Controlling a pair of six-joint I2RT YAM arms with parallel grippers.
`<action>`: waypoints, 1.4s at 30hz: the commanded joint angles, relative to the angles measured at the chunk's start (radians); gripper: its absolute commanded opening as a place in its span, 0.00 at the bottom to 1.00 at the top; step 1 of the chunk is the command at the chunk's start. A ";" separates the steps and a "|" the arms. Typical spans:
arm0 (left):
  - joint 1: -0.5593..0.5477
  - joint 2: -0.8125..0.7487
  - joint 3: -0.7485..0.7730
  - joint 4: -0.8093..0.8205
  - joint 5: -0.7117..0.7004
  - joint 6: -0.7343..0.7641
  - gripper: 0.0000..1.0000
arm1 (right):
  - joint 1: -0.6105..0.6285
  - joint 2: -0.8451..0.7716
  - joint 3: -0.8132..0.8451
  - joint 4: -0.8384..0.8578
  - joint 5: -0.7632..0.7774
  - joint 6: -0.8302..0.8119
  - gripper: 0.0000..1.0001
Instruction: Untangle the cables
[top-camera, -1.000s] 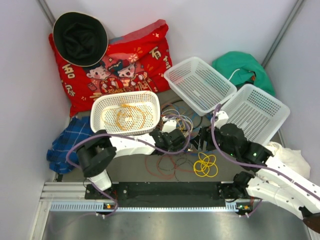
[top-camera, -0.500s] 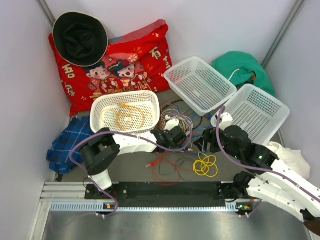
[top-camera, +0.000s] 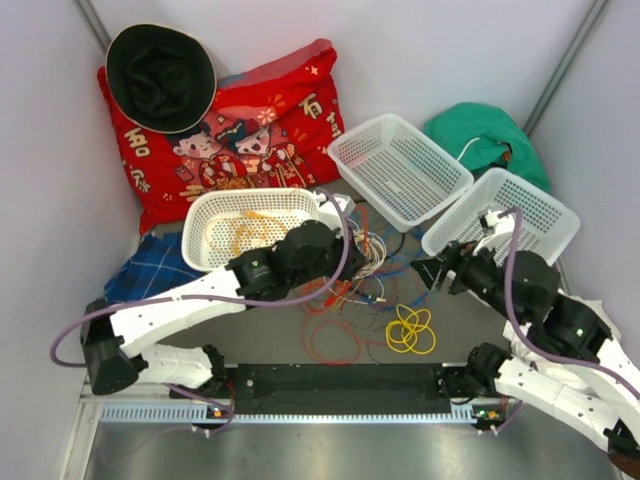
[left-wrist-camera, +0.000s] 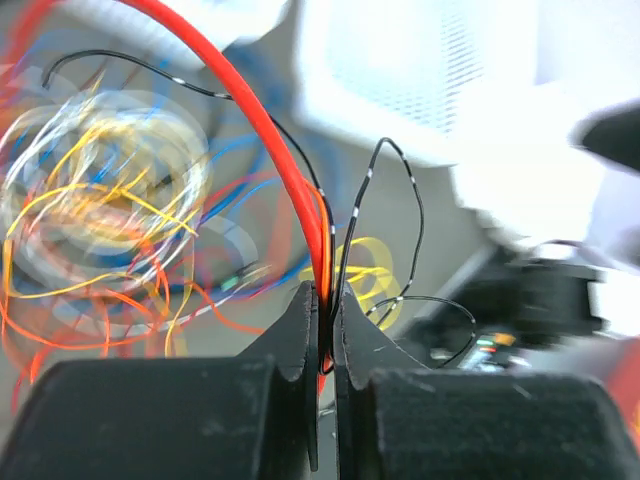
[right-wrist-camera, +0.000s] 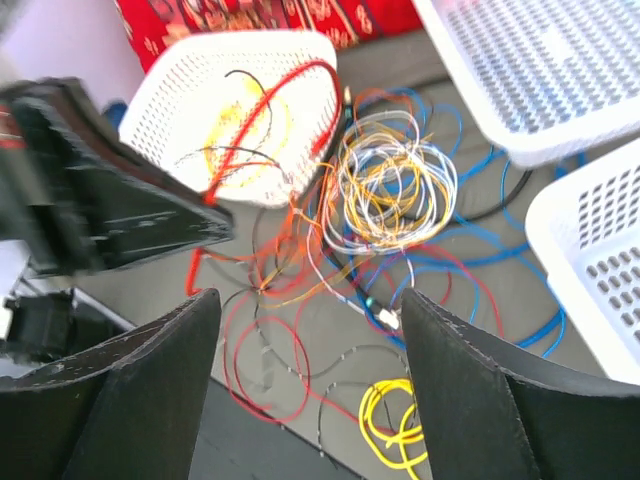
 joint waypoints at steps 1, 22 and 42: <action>-0.005 -0.046 0.073 0.095 0.159 0.093 0.00 | 0.008 -0.044 0.055 0.032 0.052 -0.045 0.73; -0.007 -0.147 -0.024 0.233 0.449 0.170 0.00 | 0.007 0.175 0.254 0.044 -0.025 0.063 0.76; -0.007 -0.187 -0.074 0.226 0.457 0.169 0.00 | -0.102 0.392 0.247 0.193 -0.282 0.198 0.21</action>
